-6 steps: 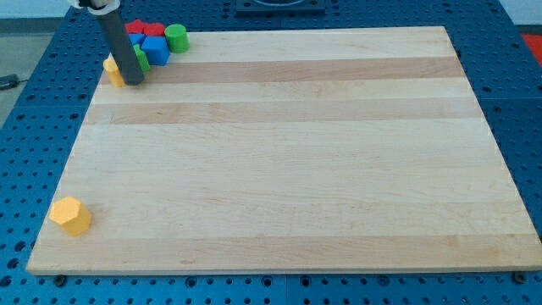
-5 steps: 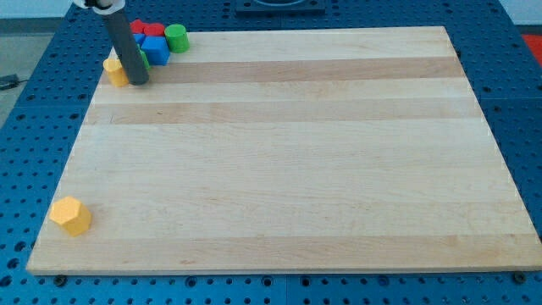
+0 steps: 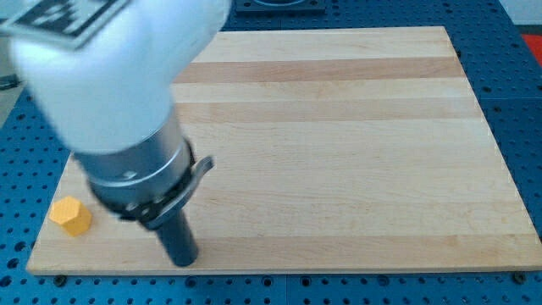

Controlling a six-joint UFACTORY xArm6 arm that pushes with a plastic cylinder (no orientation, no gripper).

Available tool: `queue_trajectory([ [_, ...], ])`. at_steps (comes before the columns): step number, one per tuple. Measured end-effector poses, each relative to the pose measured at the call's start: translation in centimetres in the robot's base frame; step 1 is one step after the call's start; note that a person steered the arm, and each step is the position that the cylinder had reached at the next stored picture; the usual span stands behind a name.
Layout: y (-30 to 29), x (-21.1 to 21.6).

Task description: Push the yellow hexagon to the group of blocks

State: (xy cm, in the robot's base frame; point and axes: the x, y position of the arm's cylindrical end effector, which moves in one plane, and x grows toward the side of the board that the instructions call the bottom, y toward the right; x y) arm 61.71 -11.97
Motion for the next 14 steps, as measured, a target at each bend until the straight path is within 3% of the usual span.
queue_trajectory([
  [2, -4.0, 0.1],
  [5, -16.4, -0.6],
  [9, -10.6, -7.9],
  [14, -11.8, -17.6],
])
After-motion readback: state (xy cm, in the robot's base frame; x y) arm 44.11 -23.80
